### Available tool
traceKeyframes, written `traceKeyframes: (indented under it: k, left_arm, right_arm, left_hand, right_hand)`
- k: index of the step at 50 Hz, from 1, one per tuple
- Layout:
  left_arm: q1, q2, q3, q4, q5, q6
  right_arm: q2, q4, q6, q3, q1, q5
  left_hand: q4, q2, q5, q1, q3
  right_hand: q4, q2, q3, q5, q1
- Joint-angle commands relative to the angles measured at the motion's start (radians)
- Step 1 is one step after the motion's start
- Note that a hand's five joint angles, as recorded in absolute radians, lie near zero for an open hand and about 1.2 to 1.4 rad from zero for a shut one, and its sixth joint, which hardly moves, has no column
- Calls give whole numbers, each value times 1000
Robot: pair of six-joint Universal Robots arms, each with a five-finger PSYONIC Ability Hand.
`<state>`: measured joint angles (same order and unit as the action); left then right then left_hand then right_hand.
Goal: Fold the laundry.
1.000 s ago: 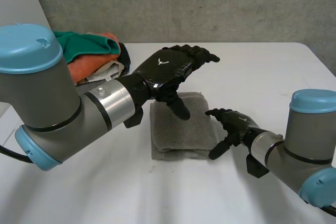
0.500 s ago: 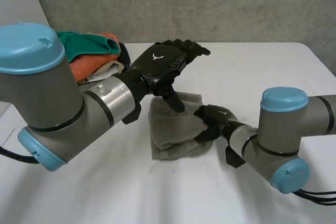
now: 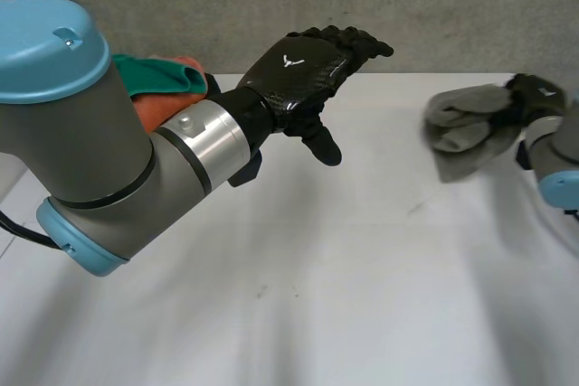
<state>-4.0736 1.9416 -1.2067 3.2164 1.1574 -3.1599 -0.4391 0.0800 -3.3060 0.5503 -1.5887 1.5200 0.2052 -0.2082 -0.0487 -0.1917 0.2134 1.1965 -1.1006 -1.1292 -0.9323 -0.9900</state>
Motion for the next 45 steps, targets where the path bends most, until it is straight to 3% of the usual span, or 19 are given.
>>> traceKeyframes:
  k: [1,10,12,13,17,26,32,36,40,44,45]
  left_arm:
    - [13,5,-4,-1,1,0]
    - [25,13,-4,0,-1,0]
    - [25,14,-4,0,-1,0]
    - [25,16,-2,0,-1,0]
    - [28,17,-4,0,-1,0]
    - [30,10,-1,0,-1,0]
    - [30,7,10,0,1,1]
    - [21,-6,15,2,19,1]
    - [-7,-30,32,11,96,-2]
    - [-112,-24,70,26,212,-15]
    - [-170,-17,88,28,238,-38]
  right_arm:
    - [137,-68,55,-257,122,-3]
    - [181,-83,59,-305,170,-76]
    - [181,-92,60,-303,171,-76]
    - [183,-98,60,-302,173,-73]
    - [183,-129,106,-288,182,-67]
    - [89,-73,450,-158,207,65]
    - [-107,46,483,77,196,-36]
    - [-262,138,522,298,193,-147]
    - [-435,198,595,514,141,-228]
    - [-584,193,709,701,76,-297]
    - [-627,178,770,774,53,-334]
  left_hand:
    - [61,-58,-43,-75,53]
    - [61,-58,-43,-75,53]
    - [61,-58,-43,-75,53]
    - [61,-58,-43,-75,53]
    - [61,-58,-43,-75,53]
    - [61,-58,-43,-75,53]
    - [61,-58,-43,-75,53]
    - [61,-58,-43,-75,53]
    - [93,-90,-75,-107,85]
    - [108,-105,-90,-122,100]
    - [111,-108,-93,-125,103]
  right_hand:
    - [200,-296,-267,-289,-406]
    - [137,-233,-204,-226,-343]
    - [-883,787,815,793,676]
    - [-1022,926,955,932,815]
    - [-1022,926,955,932,815]
    - [-1022,926,955,932,815]
    - [-1022,926,955,932,815]
    - [-1022,926,955,932,815]
    - [-1022,926,955,932,815]
    - [-1022,926,955,932,815]
    - [-1022,926,955,932,815]
